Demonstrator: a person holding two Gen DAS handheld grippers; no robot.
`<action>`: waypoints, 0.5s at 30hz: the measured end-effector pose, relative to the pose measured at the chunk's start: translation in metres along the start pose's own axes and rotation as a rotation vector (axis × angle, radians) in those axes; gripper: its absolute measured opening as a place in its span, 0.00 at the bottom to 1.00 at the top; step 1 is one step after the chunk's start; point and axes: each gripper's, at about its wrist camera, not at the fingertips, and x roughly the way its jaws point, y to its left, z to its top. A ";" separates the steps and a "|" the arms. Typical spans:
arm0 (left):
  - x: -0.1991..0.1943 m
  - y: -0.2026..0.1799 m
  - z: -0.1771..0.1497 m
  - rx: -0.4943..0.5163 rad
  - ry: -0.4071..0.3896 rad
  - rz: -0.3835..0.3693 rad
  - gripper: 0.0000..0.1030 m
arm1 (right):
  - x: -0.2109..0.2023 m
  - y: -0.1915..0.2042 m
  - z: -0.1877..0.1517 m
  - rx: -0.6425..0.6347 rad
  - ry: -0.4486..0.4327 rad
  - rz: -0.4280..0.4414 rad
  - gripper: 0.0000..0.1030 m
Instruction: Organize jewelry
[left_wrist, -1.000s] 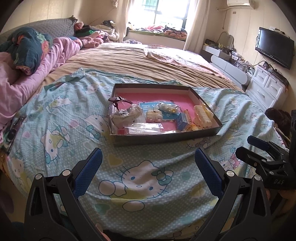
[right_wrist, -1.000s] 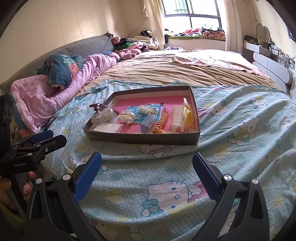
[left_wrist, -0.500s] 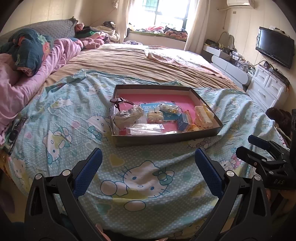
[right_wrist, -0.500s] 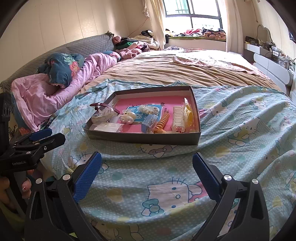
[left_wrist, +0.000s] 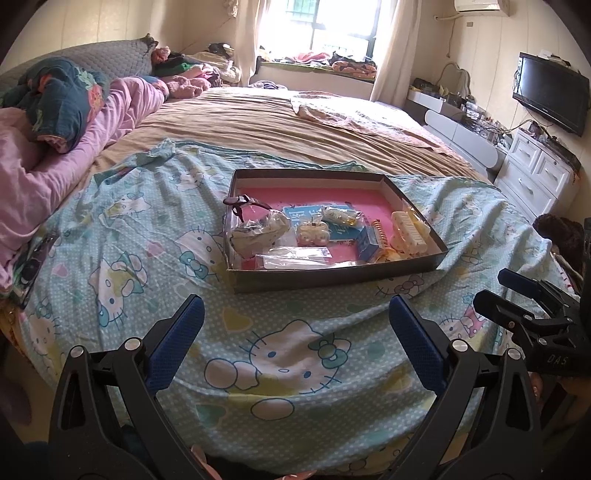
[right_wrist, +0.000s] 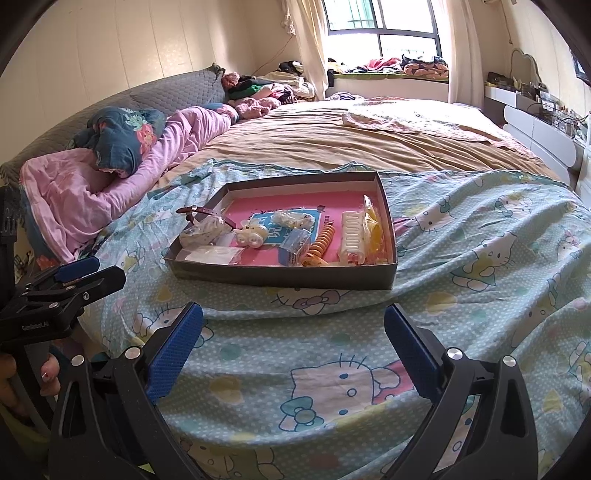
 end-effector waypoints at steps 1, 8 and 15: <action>0.000 -0.001 0.000 0.001 0.000 0.000 0.91 | 0.001 0.000 0.000 -0.001 0.000 0.000 0.95; 0.000 0.000 0.000 0.002 0.000 0.000 0.91 | 0.001 0.000 0.000 0.000 0.001 0.001 0.95; 0.000 0.000 0.000 0.002 0.000 -0.001 0.91 | 0.001 0.001 0.001 -0.001 0.004 0.001 0.95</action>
